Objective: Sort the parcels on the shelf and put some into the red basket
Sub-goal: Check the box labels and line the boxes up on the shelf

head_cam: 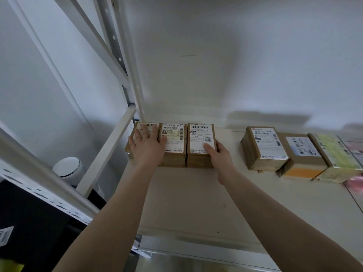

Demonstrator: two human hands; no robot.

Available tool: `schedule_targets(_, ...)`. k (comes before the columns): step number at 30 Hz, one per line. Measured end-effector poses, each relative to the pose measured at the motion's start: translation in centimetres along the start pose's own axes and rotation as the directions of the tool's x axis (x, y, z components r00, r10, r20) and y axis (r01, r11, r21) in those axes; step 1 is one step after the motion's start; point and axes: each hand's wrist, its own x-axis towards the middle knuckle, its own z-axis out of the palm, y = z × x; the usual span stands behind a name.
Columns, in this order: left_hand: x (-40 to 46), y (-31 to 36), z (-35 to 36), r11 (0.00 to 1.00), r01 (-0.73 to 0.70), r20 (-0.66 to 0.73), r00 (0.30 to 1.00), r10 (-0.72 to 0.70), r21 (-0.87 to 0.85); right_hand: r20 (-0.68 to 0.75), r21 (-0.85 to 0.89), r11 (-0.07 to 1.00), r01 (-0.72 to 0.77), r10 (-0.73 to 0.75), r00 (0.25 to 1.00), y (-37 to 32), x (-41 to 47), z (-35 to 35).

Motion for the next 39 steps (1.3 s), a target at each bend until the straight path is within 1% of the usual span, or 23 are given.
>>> schedule_targets(2,-0.4,0.4,0.1,1.000,-0.008,-0.005,1.000,0.008,-0.003,-0.022,0.070,0.998,0.010,-0.008,1.000,0.3,-0.2,-0.2)
schedule_targets(6,-1.1,1.7,0.5,0.999,-0.022,-0.017,1.000,0.022,-0.023,-0.059,0.120,0.993,0.018,-0.011,0.998,0.6,-0.6,-1.3)
schedule_targets(14,-1.1,2.5,1.0,0.999,-0.036,-0.020,0.999,0.036,-0.012,-0.056,0.055,0.998,-0.009,0.012,0.998,0.3,-1.0,-2.1)
schedule_targets(17,-1.2,2.6,0.7,0.998,-0.034,-0.054,0.998,0.031,-0.046,-0.074,0.056,0.995,-0.084,0.088,0.993,-0.2,-1.5,-2.6)
schedule_targets(20,-1.6,3.5,-0.3,0.987,-0.080,-0.162,0.985,0.057,-0.136,-0.107,0.123,0.976,-0.181,0.194,0.975,-0.2,-2.4,-4.1)
schedule_targets(23,-2.8,6.8,-1.5,0.914,-0.217,-0.217,0.965,0.147,-0.343,-0.173,0.245,0.936,-0.252,0.298,0.939,0.7,-3.6,-6.7)
schedule_targets(26,-5.3,11.8,-1.4,0.780,-0.357,-0.218,0.934,0.284,-0.514,-0.231,0.391,0.873,-0.291,0.399,0.887,1.4,-4.3,-9.6)
schedule_targets(28,-7.2,15.3,-0.8,0.670,-0.392,-0.176,0.913,0.368,-0.631,-0.265,0.429,0.854,-0.294,0.430,0.863,1.5,-4.3,-11.2)
schedule_targets(29,-8.0,16.9,-0.1,0.626,-0.373,-0.126,0.907,0.402,-0.685,-0.277,0.435,0.853,-0.289,0.432,0.858,1.5,-4.1,-11.9)
schedule_targets(30,-8.5,18.3,0.8,0.606,-0.348,-0.070,0.899,0.433,-0.715,-0.282,0.448,0.848,-0.283,0.434,0.856,1.4,-3.9,-12.4)
schedule_targets(32,-8.9,20.8,3.1,0.618,-0.304,0.022,0.887,0.462,-0.725,-0.264,0.478,0.831,-0.285,0.446,0.855,1.3,-3.6,-13.3)
schedule_targets(33,-9.0,21.8,4.1,0.629,-0.266,0.065,0.890,0.452,-0.731,-0.247,0.488,0.822,-0.293,0.451,0.858,1.2,-3.4,-13.7)
schedule_targets(36,-8.4,23.7,6.2,0.653,-0.050,0.220,0.920,0.325,-0.756,-0.236,0.494,0.809,-0.319,0.478,0.846,1.1,-2.8,-14.5)
schedule_targets(38,-8.0,24.5,6.9,0.622,0.112,0.328,0.912,0.245,-0.775,-0.236,0.502,0.800,-0.328,0.491,0.838,1.0,-2.5,-15.1)
schedule_targets(39,-7.9,24.8,7.2,0.589,0.175,0.365,0.904,0.221,-0.789,-0.232,0.512,0.795,-0.326,0.493,0.838,0.9,-2.3,-15.3)
